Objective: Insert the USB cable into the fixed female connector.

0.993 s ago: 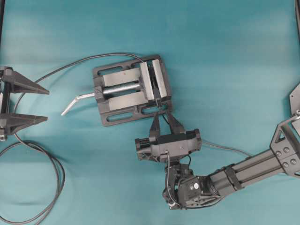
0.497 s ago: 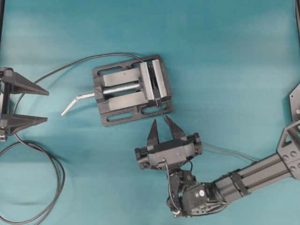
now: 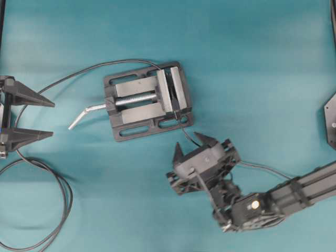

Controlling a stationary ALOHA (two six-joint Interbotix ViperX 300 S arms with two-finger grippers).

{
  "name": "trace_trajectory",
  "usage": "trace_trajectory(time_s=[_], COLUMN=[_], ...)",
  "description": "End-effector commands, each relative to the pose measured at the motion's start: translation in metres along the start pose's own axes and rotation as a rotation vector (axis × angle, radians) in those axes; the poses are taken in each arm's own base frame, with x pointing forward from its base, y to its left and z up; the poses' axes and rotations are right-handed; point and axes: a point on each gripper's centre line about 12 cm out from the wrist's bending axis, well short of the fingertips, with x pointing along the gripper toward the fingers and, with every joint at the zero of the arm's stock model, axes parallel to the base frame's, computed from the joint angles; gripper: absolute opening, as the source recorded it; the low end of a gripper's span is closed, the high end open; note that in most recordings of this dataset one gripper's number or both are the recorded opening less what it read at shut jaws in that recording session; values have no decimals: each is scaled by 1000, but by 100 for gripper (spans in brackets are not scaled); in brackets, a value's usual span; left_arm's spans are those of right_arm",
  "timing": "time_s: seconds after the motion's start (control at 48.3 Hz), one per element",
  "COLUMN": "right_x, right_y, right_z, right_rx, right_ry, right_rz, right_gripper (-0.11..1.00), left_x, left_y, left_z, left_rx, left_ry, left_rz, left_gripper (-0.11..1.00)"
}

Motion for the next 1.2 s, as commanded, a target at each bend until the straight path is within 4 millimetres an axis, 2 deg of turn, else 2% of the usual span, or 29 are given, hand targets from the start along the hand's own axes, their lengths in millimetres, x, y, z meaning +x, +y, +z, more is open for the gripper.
trace_trajectory(time_s=[0.0,0.186,0.435,0.538,0.642,0.786,0.993,1.18], right_x=[-10,-19,-24,-22,-17,-17,-30,-44], right_y=[-7,-25,-56,-70,-85,-102,-119,-140], right_z=[15,23,30,34,33,33,33,47], right_rx=[25,-1,-58,-72,-106,-162,-230,-235], right_ry=[18,60,137,161,170,181,174,92], right_rz=[68,227,465,537,582,684,822,899], right_gripper=[71,71,71,71,71,74,84,83], left_x=[0,-1,0,0,0,-1,-1,-2], left_y=[-5,-16,-15,-14,-10,-9,-8,-6], left_z=[4,4,-1,-8,-24,-27,-32,-37], left_rx=[8,27,27,37,26,28,22,21], left_ry=[-8,-6,5,23,56,21,-2,-39], left_rz=[-24,-91,-92,-89,-81,-84,-84,-86], left_gripper=[100,100,100,100,100,100,100,100])
